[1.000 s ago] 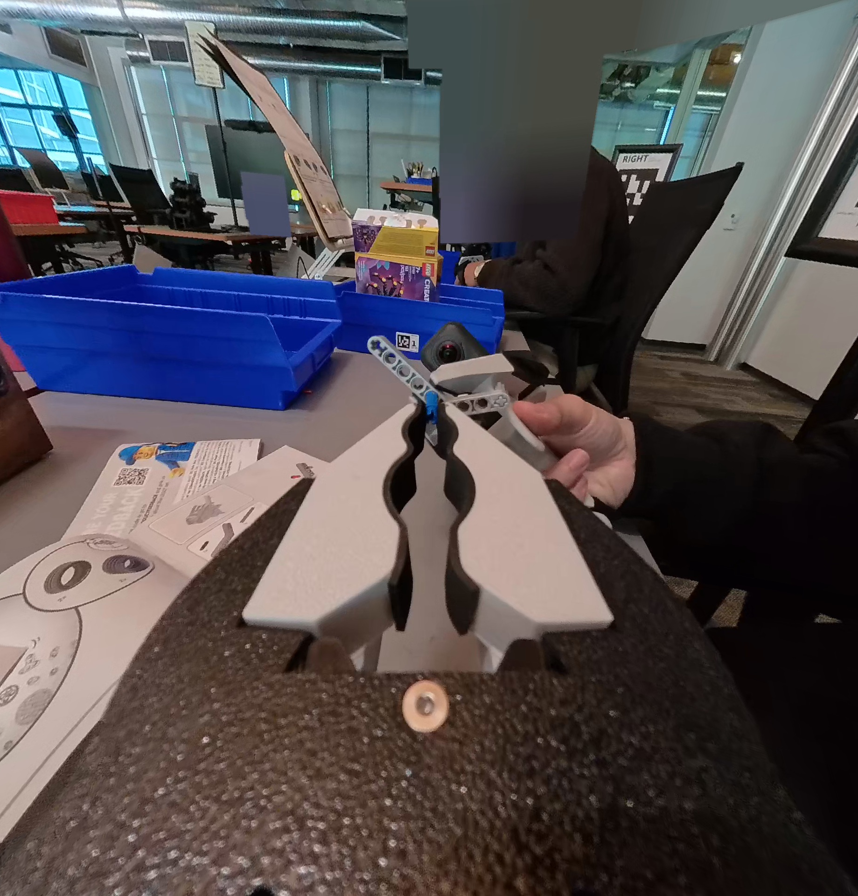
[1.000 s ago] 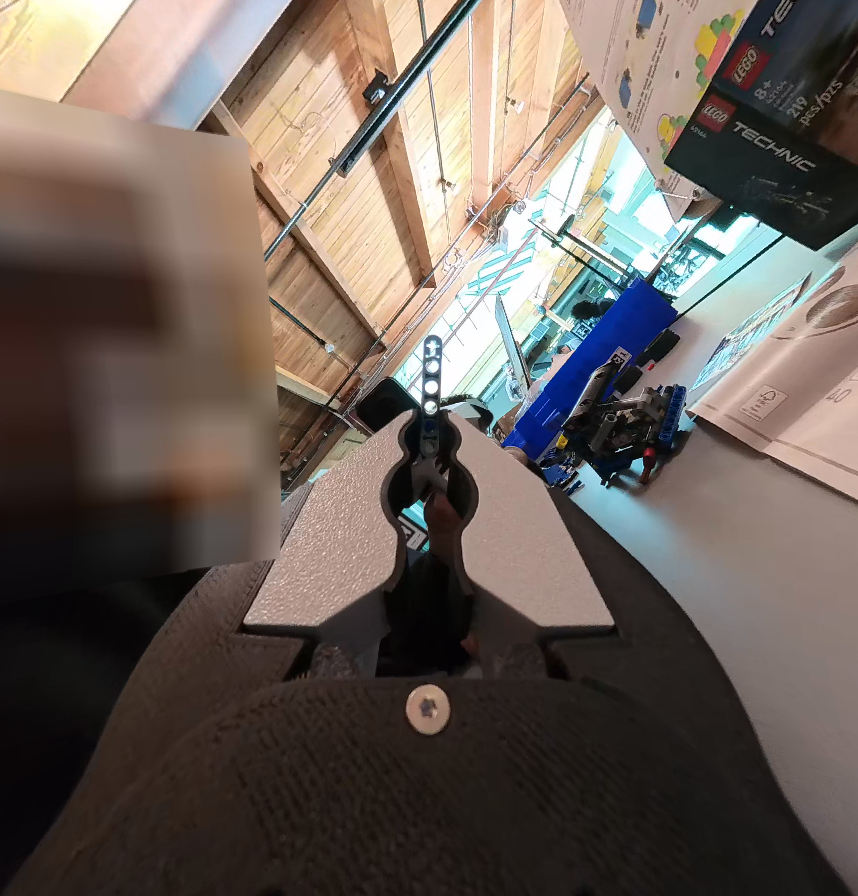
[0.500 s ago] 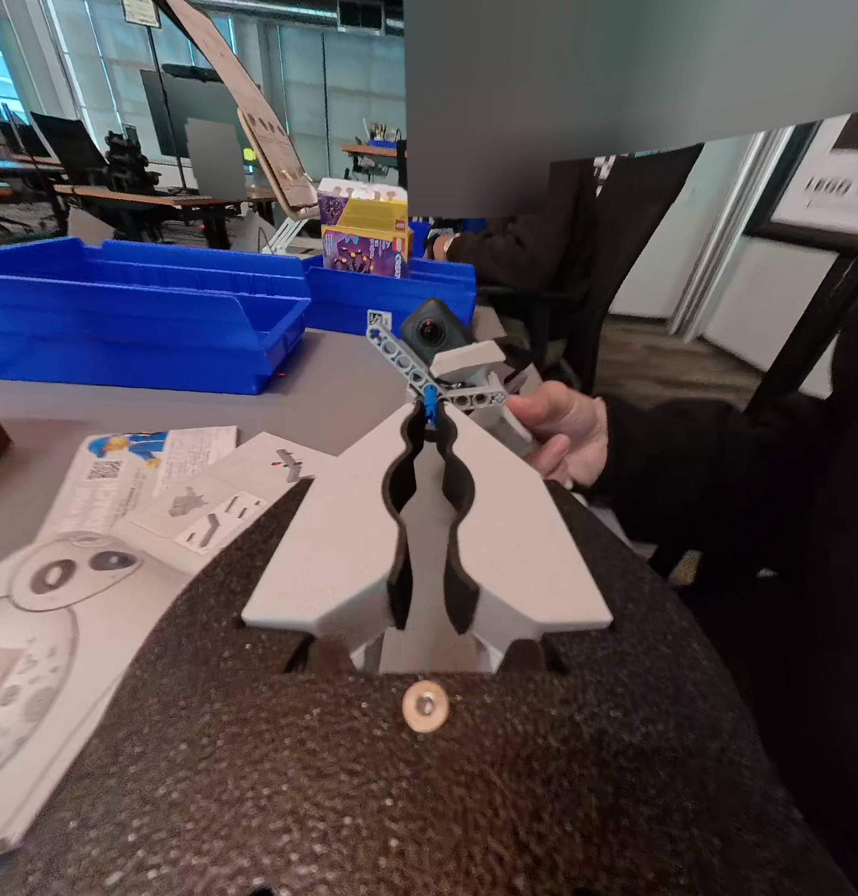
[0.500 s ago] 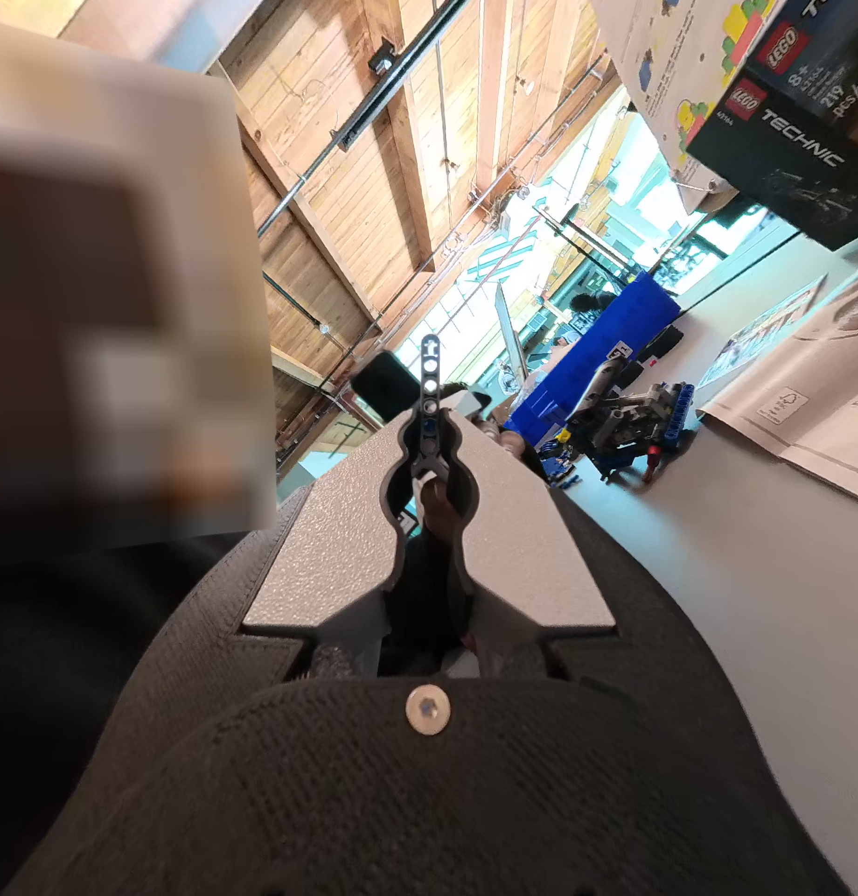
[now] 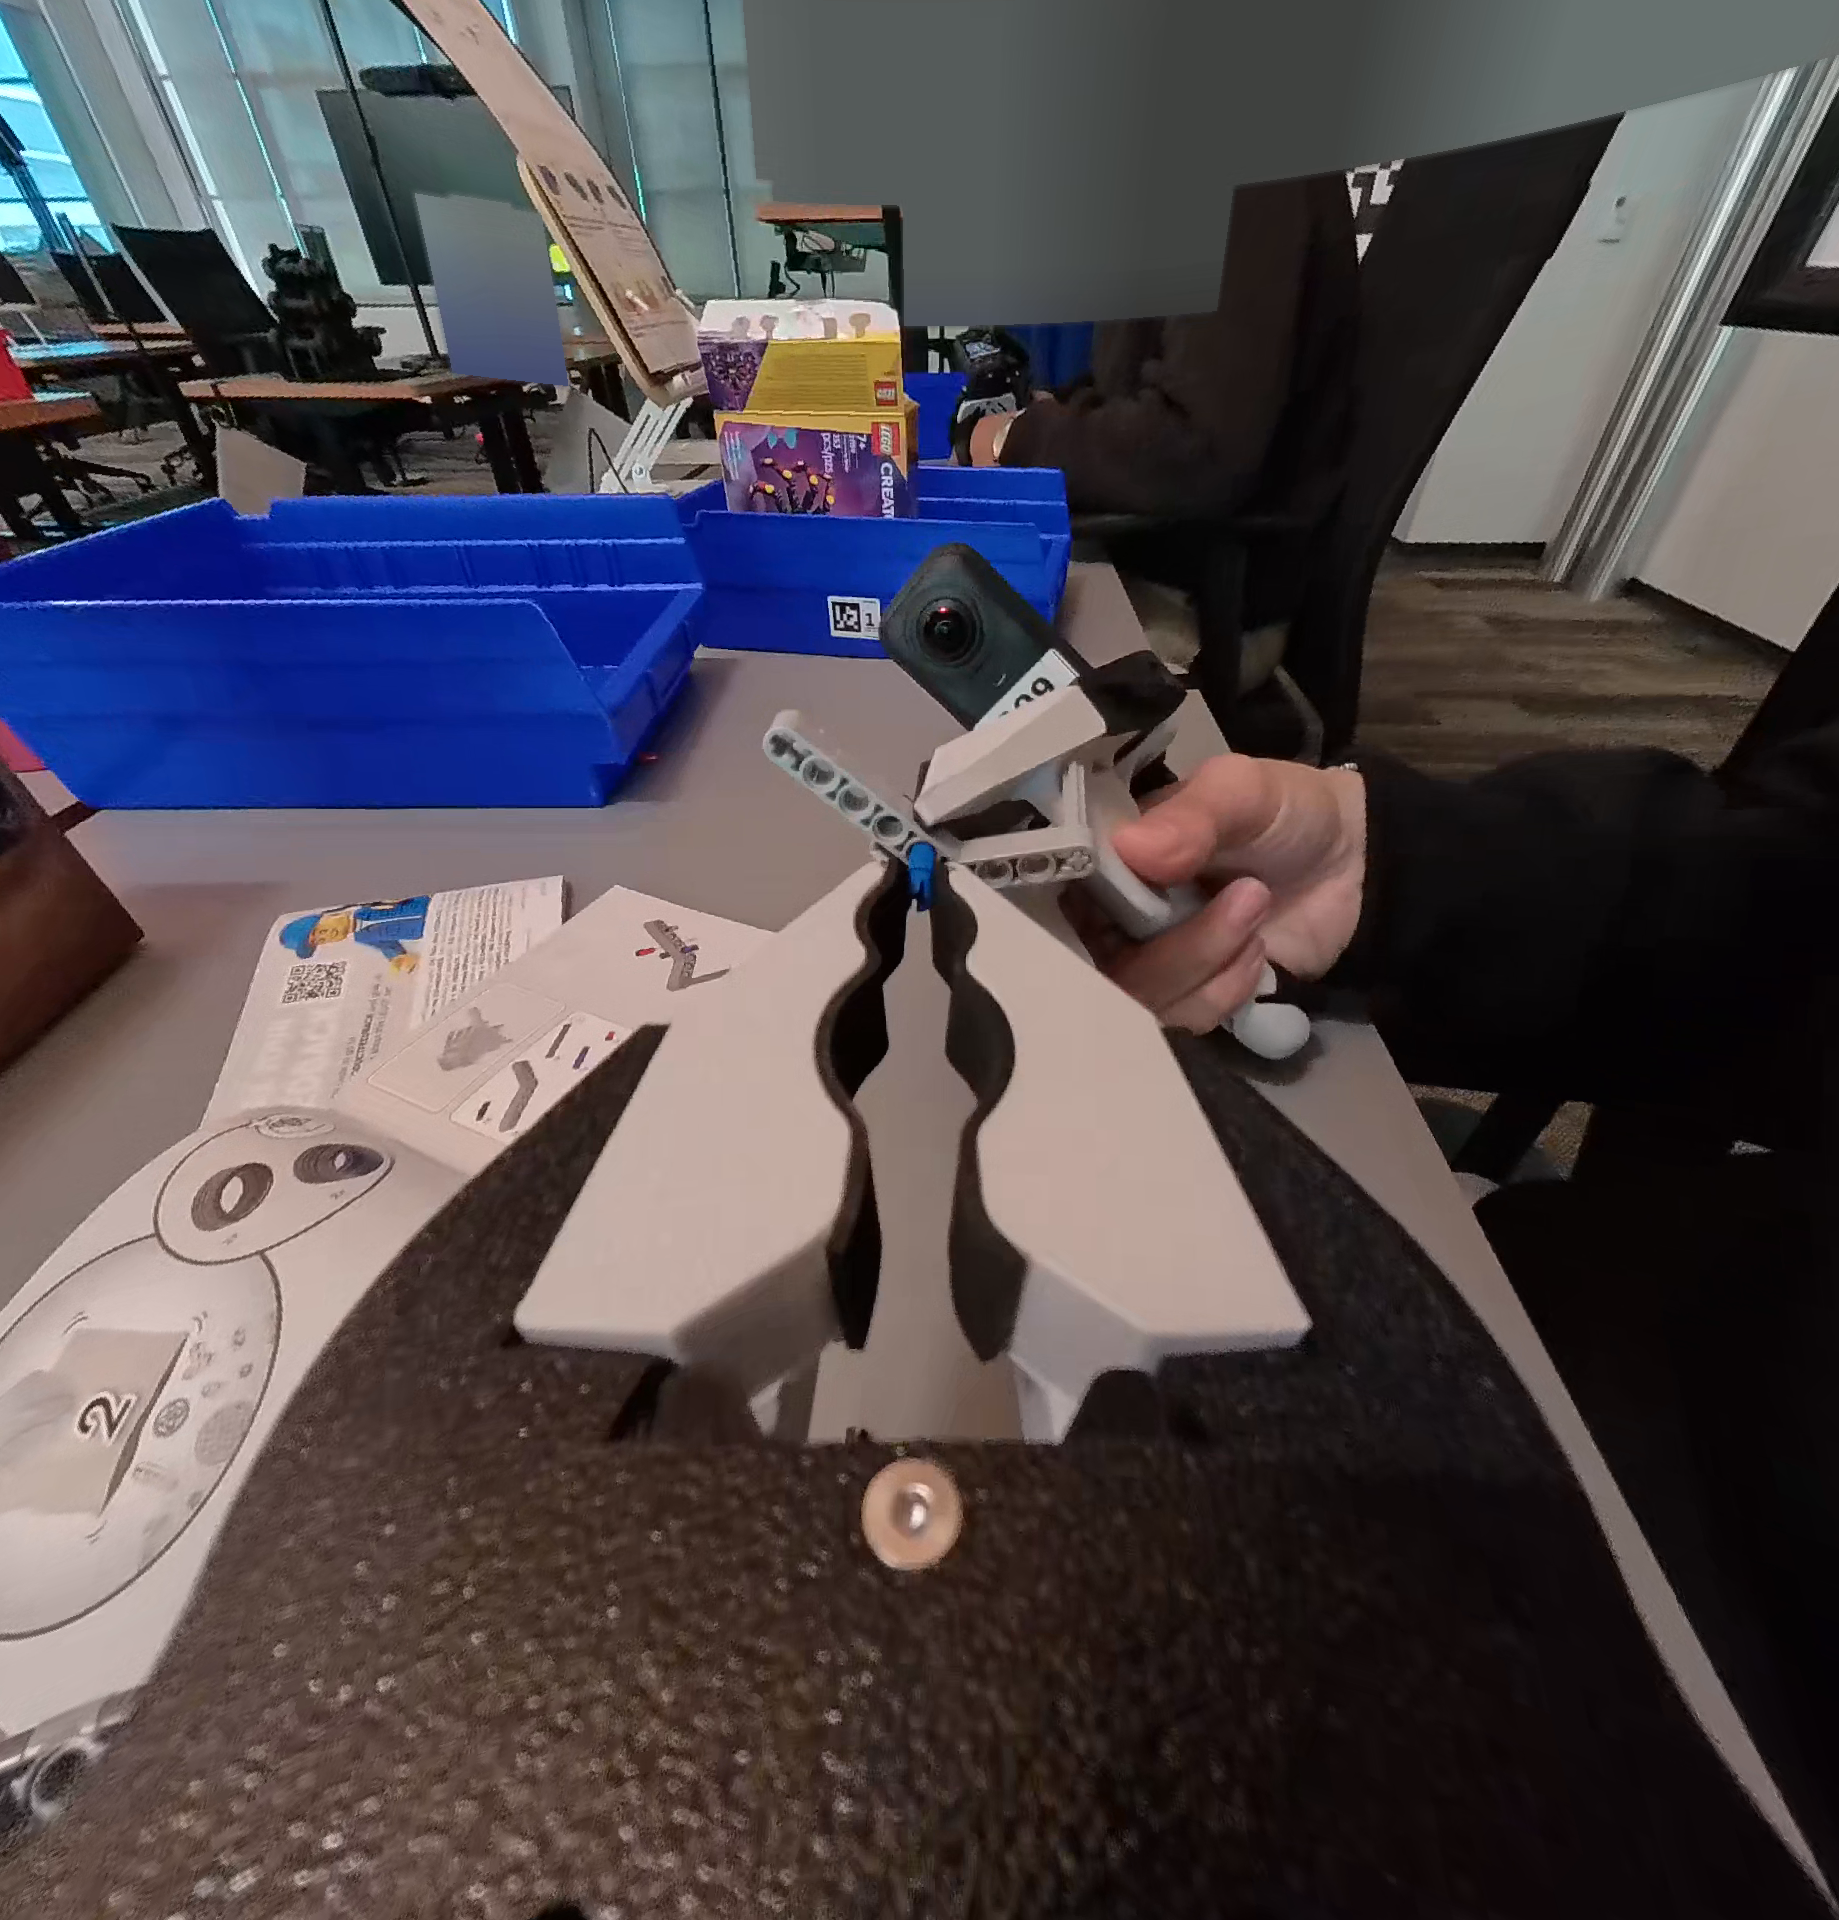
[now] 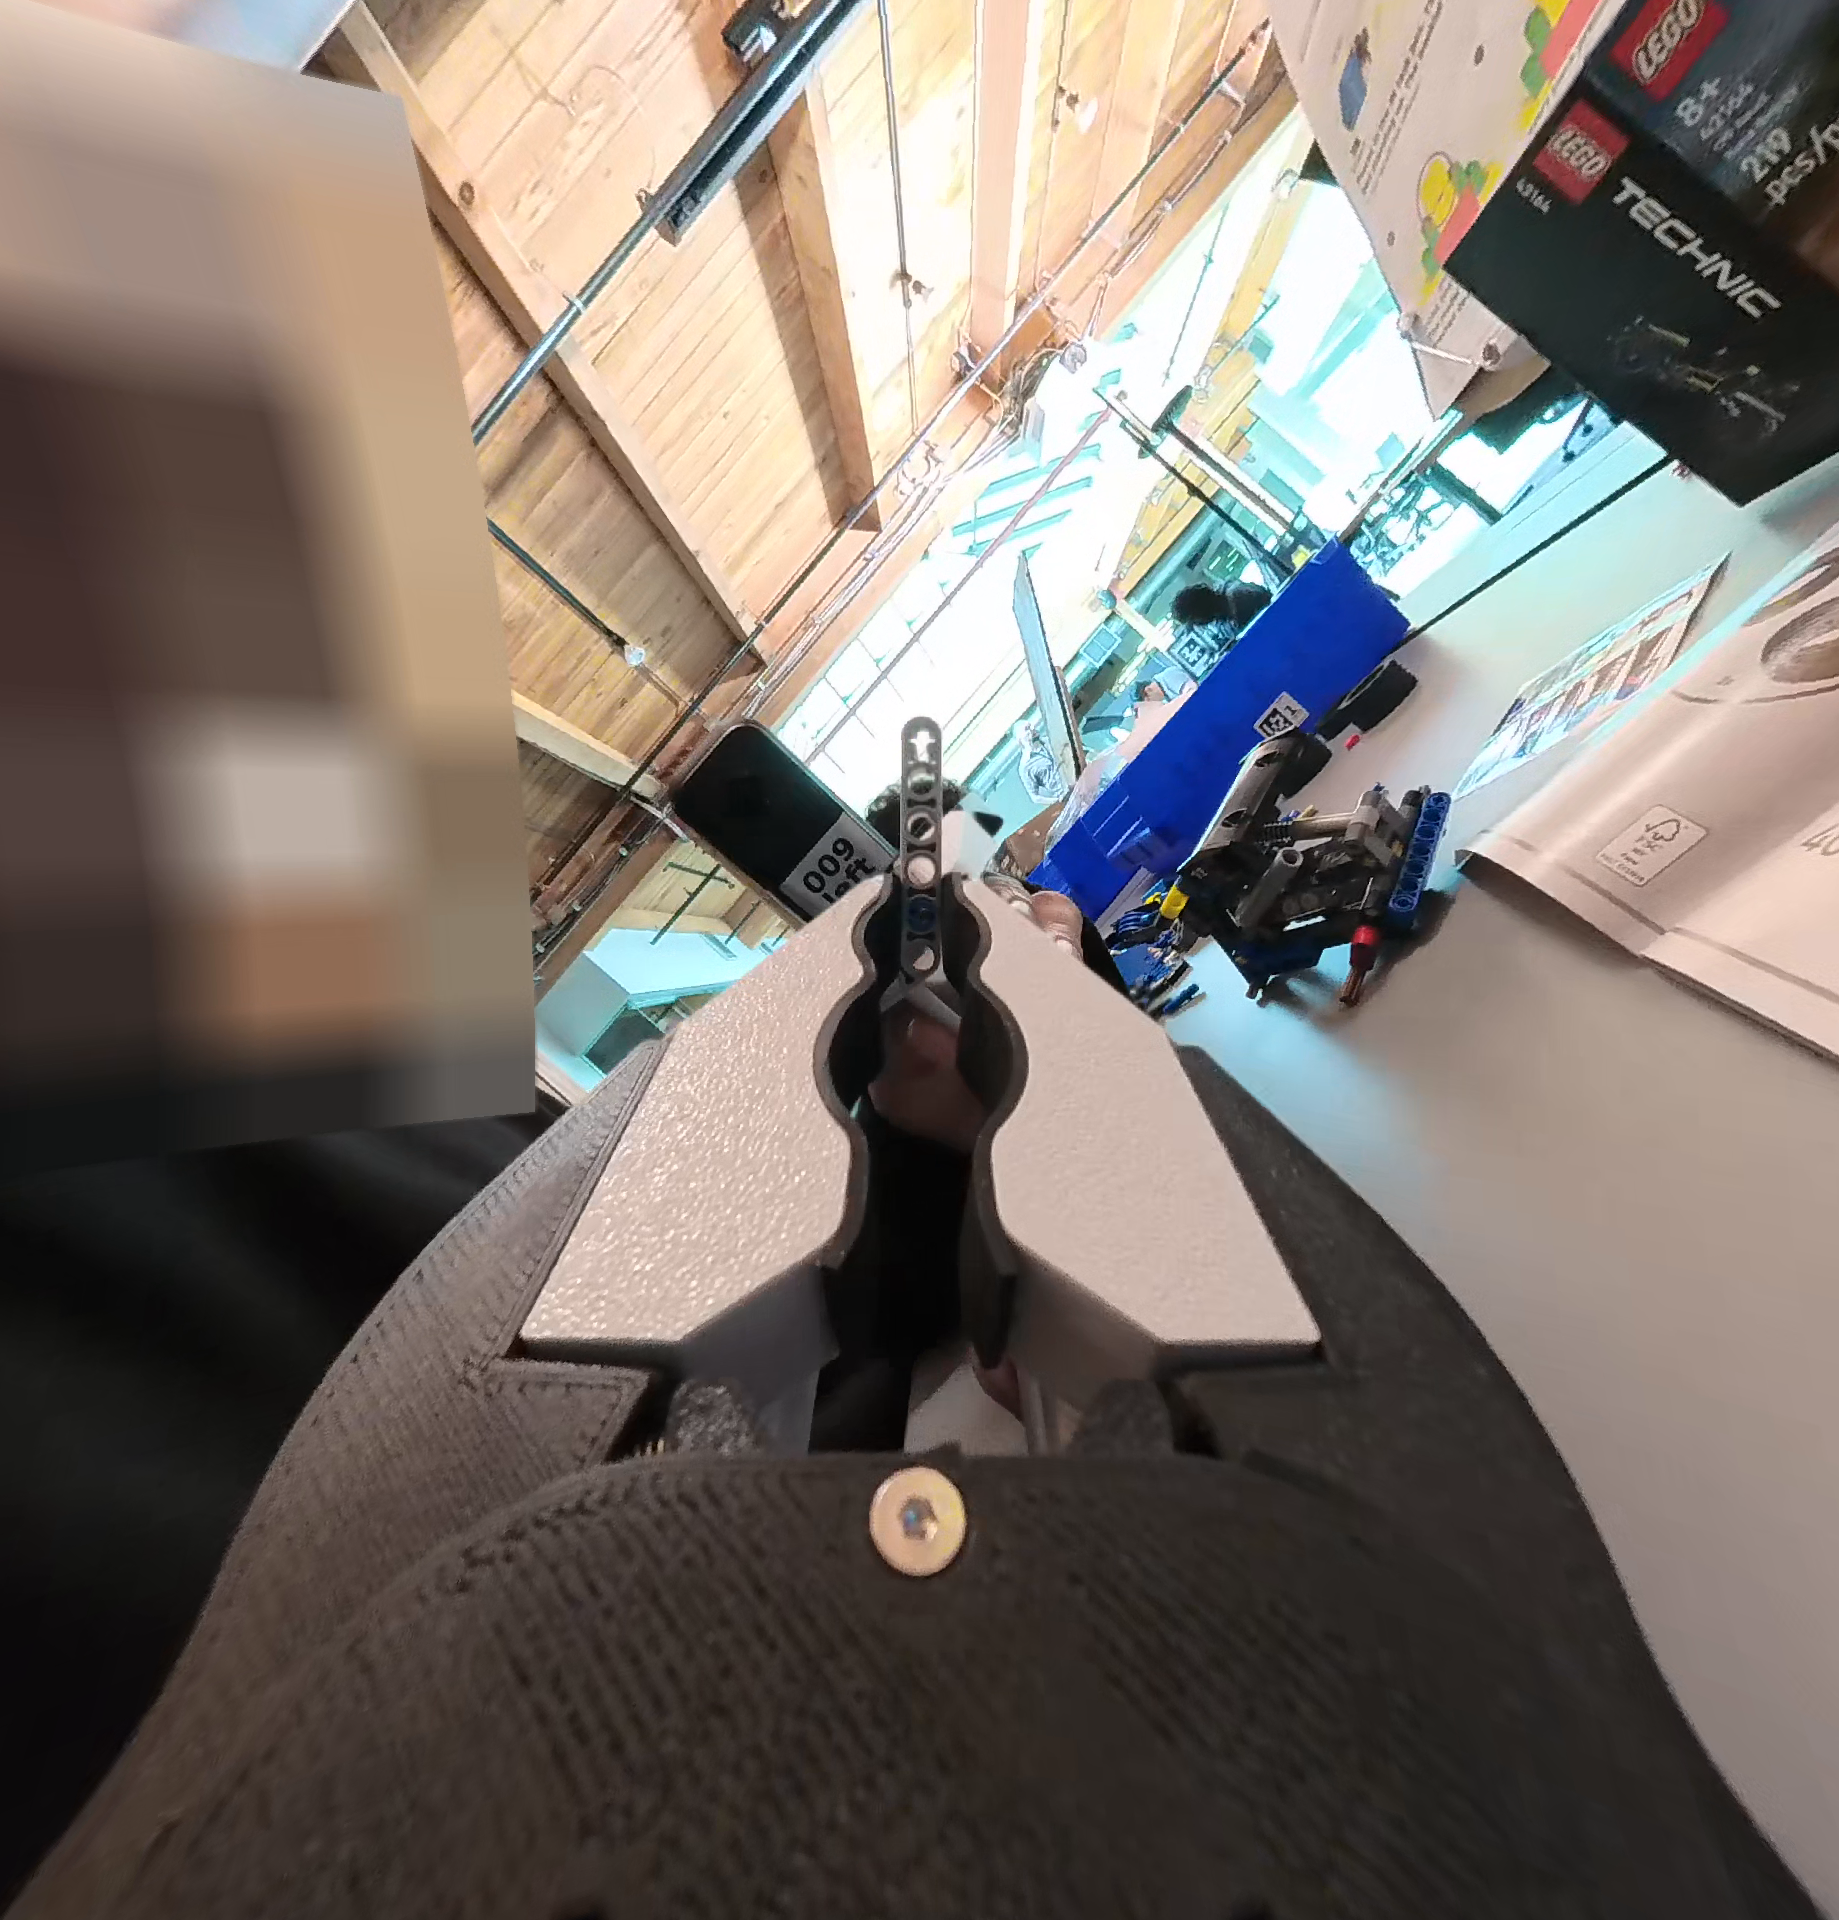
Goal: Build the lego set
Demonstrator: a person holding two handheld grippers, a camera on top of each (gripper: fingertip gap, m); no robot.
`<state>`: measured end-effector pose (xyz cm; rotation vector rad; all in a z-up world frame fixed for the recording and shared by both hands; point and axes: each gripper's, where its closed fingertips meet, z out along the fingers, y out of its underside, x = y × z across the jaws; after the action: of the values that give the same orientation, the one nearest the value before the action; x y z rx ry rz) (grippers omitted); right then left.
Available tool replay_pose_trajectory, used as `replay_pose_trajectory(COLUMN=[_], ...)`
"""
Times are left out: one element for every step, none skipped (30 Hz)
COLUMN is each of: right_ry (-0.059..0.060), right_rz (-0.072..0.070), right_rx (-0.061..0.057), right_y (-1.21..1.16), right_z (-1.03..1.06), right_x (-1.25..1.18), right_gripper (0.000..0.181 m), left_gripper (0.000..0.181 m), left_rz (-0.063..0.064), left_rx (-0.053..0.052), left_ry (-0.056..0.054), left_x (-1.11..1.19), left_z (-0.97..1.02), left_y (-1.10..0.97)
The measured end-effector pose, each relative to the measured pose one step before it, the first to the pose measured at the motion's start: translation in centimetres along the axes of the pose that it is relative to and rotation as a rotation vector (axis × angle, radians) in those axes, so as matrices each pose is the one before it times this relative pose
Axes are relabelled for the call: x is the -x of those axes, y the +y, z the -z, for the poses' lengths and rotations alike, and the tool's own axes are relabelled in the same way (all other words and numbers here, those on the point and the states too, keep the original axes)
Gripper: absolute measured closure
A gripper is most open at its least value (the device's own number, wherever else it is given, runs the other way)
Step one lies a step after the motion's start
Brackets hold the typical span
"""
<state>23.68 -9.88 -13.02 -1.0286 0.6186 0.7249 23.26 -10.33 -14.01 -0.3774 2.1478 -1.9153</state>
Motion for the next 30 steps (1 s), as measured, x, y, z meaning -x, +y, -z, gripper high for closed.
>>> replay_pose_trajectory(right_ry=[-0.0011,-0.0048,-0.009,-0.0075,0.0044,0.0021,-0.0007,0.0029,-0.0048,0.0003,0.0012,-0.0013,-0.0014,-0.0007,-0.0067,0.0003,0.006,-0.0019,0.0005,0.0058,0.0055,0.0107,0.0106,-0.0049,-0.0059,0.0074,-0.0022,-0.0104,-0.0039,-0.0028], right_rz=[0.0059,0.0012,-0.005,-0.0035,0.0067,0.0076,-0.0002,-0.0011,-0.0029,-0.0016,0.0032,0.001,0.0008,-0.0035,-0.0036,0.0021,0.0015,-0.003,-0.0026,0.0024,0.0039,0.0044,0.0023,-0.0011,-0.0033,0.0006,0.0008,-0.0082,-0.0068,-0.0009], right_rx=[-0.0092,-0.0153,-0.014,-0.0034,0.0,0.0038,0.0039,-0.0073,0.0004,0.0042,0.0006,0.003,-0.0026,-0.0027,0.0059,0.0042,-0.0014,0.0014,0.0035,0.006,0.0079,0.0048,0.0034,0.0016,-0.0014,-0.0019,-0.0001,0.0037,0.0029,0.0071], right_y=[-0.117,-0.185,-0.131,0.0,0.044,0.077,0.052,-0.116,0.0,0.053,0.019,0.045,-0.038,-0.052,0.068,0.062,-0.013,0.013,0.05,0.093,0.128,0.081,0.051,0.02,-0.031,-0.02,0.01,0.024,0.03,0.099], right_z=[0.021,-0.012,-0.06,-0.101,-0.127,-0.066,0.001,0.05,0.025,-0.032,-0.032,-0.017,0.023,0.043,-0.005,-0.044,-0.002,0.019,-0.019,-0.043,-0.066,-0.078,-0.051,-0.028,0.03,0.037,0.018,0.038,0.048,0.008], right_x=[0.041,0.036,0.039,0.039,-0.071,0.003,0.021,-0.053,0.042,-0.02,-0.013,0.032,0.023,-0.008,0.068,0.009,-0.072,0.008,-0.028,-0.059,-0.038,-0.11,-0.122,0.055,0.063,-0.077,0.057,0.123,0.028,0.036], right_gripper=[0.175,0.175,0.175,0.174,0.174,0.175,0.175,0.175,0.175,0.175,0.175,0.175,0.175,0.175,0.175,0.175,0.175,0.175,0.175,0.175,0.175,0.175,0.175,0.175,0.175,0.175,0.174,0.174,0.174,0.174], left_gripper=[0.179,0.179,0.179,0.178,0.178,0.178,0.178,0.178,0.18,0.181,0.18,0.178,0.176,0.172,0.172,0.179,0.18,0.18,0.18,0.18,0.18,0.18,0.18,0.18,0.18,0.18,0.18,0.18,0.18,0.18], left_rz=[-0.0058,-0.0093,-0.0066,-0.0069,-0.0038,-0.0043,-0.0086,-0.0086,-0.0039,0.004,0.0065,0.0003,-0.0068,-0.0118,-0.0121,-0.0094,-0.0034,0.0059,0.0098,0.0035,-0.0109,-0.0222,-0.0256,-0.0166,0.002,0.0132,0.0149,0.0172,0.0207,0.0297], left_rx=[-0.0079,-0.0162,-0.025,-0.024,-0.0141,-0.0073,-0.0035,-0.0021,-0.0002,0.0033,0.0025,0.0044,0.0121,0.0151,0.0086,0.0033,0.0038,0.0015,0.0005,0.0076,0.0138,0.0186,0.0197,0.0072,-0.0043,-0.004,-0.0079,-0.0104,-0.0013,0.0019], left_ry=[-0.006,-0.0146,-0.0181,-0.0118,-0.0085,-0.0041,0.0002,-0.0023,-0.0004,0.0047,0.0068,0.0079,0.0082,0.0032,-0.009,-0.0117,-0.0019,0.0046,0.008,0.0052,0.0018,-0.0029,-0.0062,-0.0024,0.0024,0.0036,0.0056,0.0103,0.0134,0.0214], left_x=[0.022,0.088,0.112,0.089,0.08,0.028,-0.02,0.032,0.045,-0.003,-0.041,-0.095,-0.15,-0.105,0.081,0.151,0.047,-0.005,-0.033,0.016,0.045,0.064,0.085,0.017,-0.042,-0.009,-0.009,-0.088,-0.101,-0.103], left_z=[-0.07,-0.059,-0.02,0.063,0.135,0.185,0.211,0.212,0.147,0.081,0.05,0.023,-0.01,-0.006,0.03,0.039,0.019,-0.003,0.024,0.062,0.098,0.081,0.047,0.031,-0.02,-0.054,-0.036,-0.007,-0.022,0.013], left_y=[-0.114,-0.165,-0.233,-0.207,-0.151,-0.169,-0.159,-0.11,-0.021,0.052,0.052,0.072,0.192,0.207,0.087,-0.002,0.043,0.05,0.051,0.095,0.121,0.159,0.168,0.026,-0.068,0.022,-0.003,-0.108,-0.029,0.033])
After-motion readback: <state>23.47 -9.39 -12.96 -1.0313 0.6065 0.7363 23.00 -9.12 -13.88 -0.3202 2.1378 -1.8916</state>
